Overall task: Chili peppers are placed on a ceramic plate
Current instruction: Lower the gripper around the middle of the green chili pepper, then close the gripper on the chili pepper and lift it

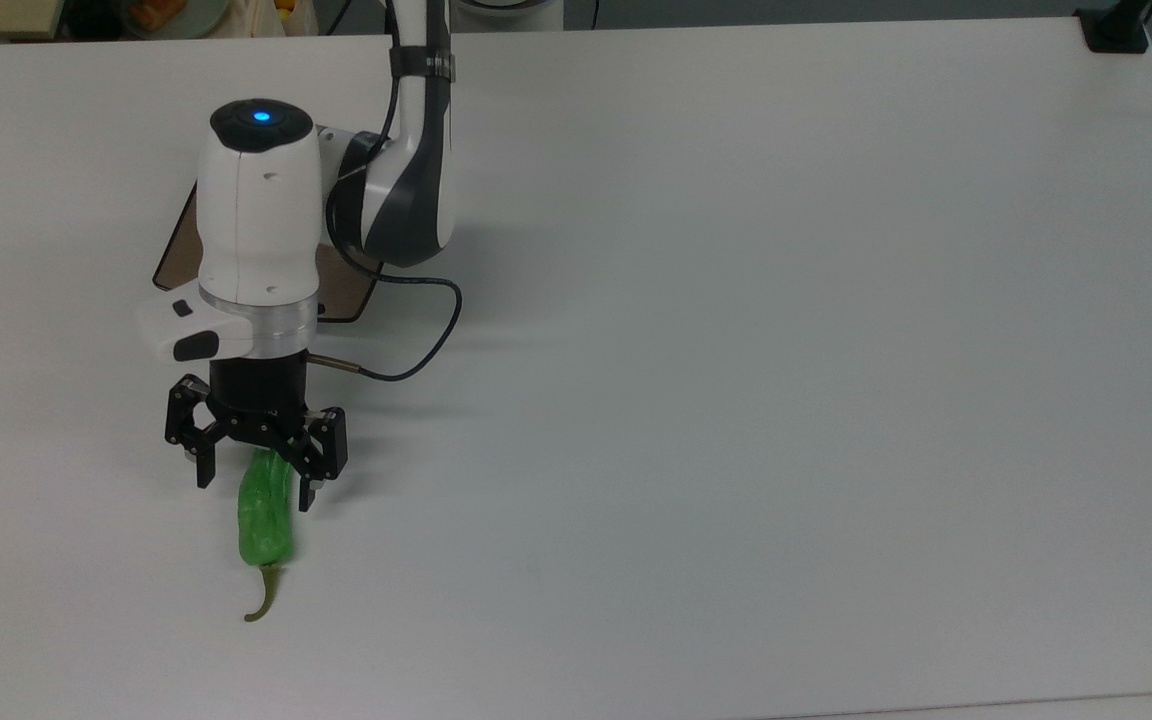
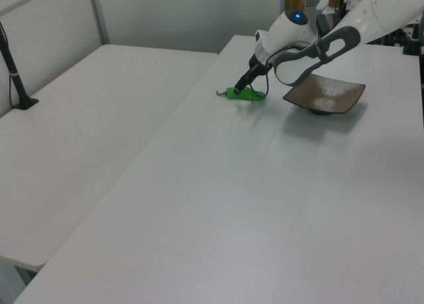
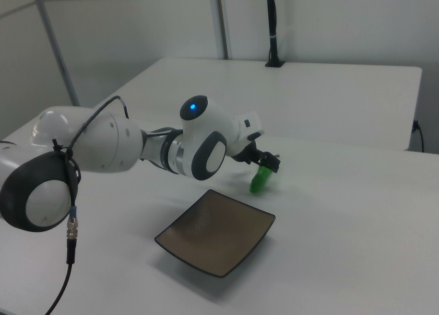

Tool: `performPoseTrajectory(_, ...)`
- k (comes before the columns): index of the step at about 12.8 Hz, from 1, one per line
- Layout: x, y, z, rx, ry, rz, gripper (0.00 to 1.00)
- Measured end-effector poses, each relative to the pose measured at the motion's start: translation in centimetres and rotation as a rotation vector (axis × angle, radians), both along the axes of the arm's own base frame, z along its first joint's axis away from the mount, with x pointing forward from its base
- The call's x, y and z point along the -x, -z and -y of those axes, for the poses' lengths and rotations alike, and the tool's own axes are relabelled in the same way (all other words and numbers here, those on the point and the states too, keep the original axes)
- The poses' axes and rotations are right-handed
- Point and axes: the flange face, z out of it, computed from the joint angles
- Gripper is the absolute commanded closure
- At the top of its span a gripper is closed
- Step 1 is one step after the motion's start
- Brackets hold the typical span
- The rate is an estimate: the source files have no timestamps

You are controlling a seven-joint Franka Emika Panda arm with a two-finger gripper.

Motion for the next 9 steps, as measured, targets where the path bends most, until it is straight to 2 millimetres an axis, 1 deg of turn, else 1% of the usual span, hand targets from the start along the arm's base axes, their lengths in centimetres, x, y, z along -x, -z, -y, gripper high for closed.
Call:
performPoseTrajectory(1,-0.17,0.52,0.12,0.0,0.001,-0.002,0.82)
performPoseTrajectory(2,-0.26,0.84,0.15,0.0,0.001,-0.004,0.9)
performPoseTrajectory(4,-0.42,0.98,-0.09,-0.007,-0.002,-0.003,0.93)
performPoseTrajectory(6,-0.49,1.02,-0.46,-0.013,-0.007,-0.002,0.93)
performPoseTrajectory(9,-0.52,0.97,-0.49,-0.015,-0.007,0.0,0.92)
